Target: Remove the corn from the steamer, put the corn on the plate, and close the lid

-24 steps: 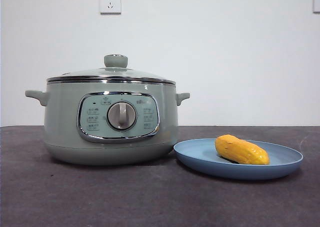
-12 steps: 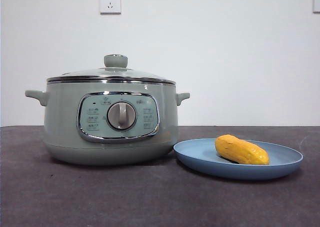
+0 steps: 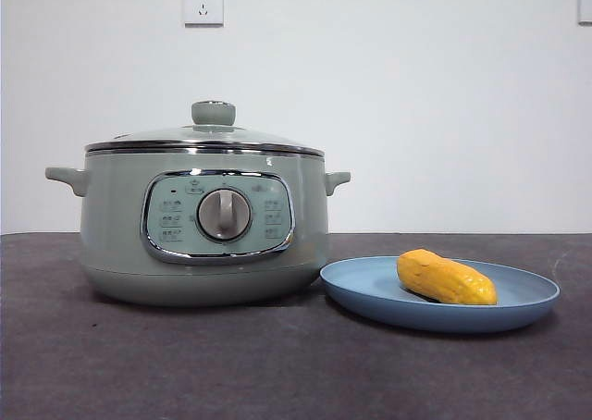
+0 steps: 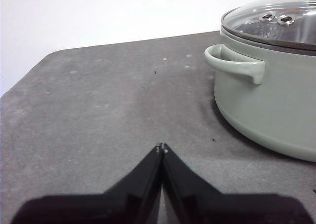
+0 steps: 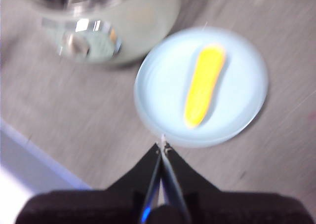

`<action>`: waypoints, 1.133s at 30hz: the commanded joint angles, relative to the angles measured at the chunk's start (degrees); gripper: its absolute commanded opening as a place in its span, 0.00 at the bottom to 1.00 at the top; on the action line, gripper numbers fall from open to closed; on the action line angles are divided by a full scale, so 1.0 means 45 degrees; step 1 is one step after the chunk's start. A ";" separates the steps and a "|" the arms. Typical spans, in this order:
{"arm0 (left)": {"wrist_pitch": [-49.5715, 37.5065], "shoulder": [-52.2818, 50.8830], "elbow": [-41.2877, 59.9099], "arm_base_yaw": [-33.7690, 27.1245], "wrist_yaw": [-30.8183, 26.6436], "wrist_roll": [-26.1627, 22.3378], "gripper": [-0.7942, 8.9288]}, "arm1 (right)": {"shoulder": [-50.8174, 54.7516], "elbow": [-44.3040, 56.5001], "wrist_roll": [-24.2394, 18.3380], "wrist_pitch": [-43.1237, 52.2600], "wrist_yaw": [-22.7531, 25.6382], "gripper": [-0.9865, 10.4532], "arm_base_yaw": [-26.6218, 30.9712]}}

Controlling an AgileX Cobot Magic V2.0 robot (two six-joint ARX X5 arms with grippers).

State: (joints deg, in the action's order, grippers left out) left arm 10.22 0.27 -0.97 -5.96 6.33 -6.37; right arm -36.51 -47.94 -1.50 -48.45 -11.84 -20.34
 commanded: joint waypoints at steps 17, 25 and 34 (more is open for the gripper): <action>-0.0063 -0.0024 0.0180 -0.0010 -0.0044 0.0078 0.08 | 0.6081 0.8529 0.0029 0.9369 0.0097 0.09 0.4784; -0.0068 -0.0024 0.0180 -0.0010 -0.0044 0.0078 0.08 | 0.8068 1.0263 0.0073 0.9481 0.0767 0.09 0.4779; -0.0068 -0.0024 0.0180 -0.0010 -0.0049 0.0078 0.08 | 0.8102 1.0584 0.0131 0.8558 0.0738 0.09 0.4760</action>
State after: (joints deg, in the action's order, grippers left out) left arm 10.20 0.27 -0.97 -5.96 6.33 -6.35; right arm -0.25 -1.06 -1.28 -9.45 -8.56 1.13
